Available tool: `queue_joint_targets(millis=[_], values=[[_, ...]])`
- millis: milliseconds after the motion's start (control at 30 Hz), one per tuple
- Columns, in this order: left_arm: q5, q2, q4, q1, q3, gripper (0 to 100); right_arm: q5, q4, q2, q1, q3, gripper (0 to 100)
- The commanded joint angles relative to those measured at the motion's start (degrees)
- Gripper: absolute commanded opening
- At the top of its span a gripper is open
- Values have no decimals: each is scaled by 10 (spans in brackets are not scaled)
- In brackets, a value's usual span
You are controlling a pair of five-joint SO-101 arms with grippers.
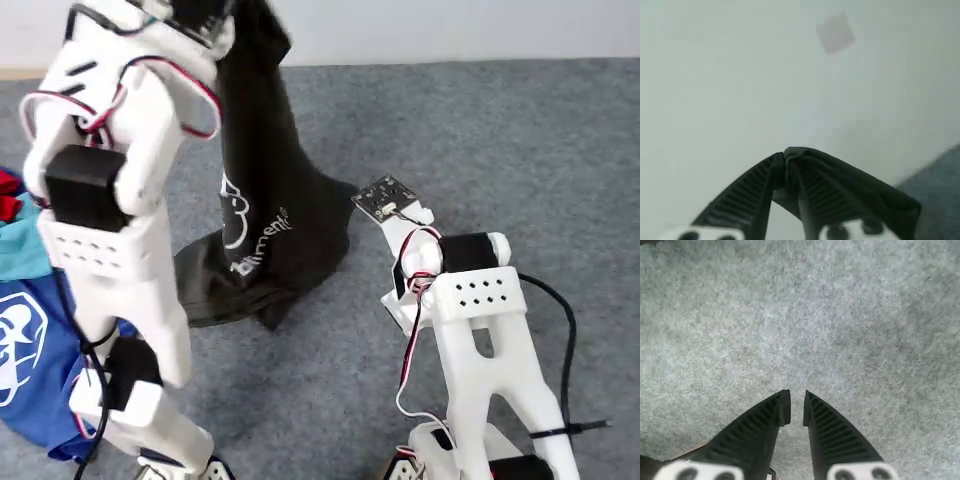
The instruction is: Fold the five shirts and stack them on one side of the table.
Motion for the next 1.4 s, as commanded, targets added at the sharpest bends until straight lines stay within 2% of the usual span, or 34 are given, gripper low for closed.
queue_joint_targets(millis=[0, 100, 233, 400, 533, 733, 867, 933, 1033, 1267, 1367], values=[[34, -4, 150, -44, 5, 3, -6, -9, -19, 3, -4, 68], [34, -4, 239, -92, 69, 3, -6, -20, -19, 2, -4, 68], [30, -6, 233, -171, 216, 3, -6, -44, -22, -19, -4, 68], [-23, -5, 228, -217, 386, 3, -7, -108, -19, -74, -4, 68], [-49, -4, 184, -248, 494, 3, -46, -175, -18, -83, -4, 68], [-104, -4, 106, -320, 589, 3, -41, -278, -12, -83, -7, 67], [-128, -4, 73, -356, 628, 3, -25, -331, 53, -82, -34, 72], [-128, -4, 66, -362, 647, 3, -26, -324, 115, -83, -85, 72], [-128, -4, 62, -361, 669, 3, -71, -277, 218, -83, -214, 80], [-128, -4, 50, -360, 687, 3, -138, -97, 469, -111, -591, 260], [-128, -4, 50, -360, 688, 3, -178, -44, 567, -132, -734, 273]])
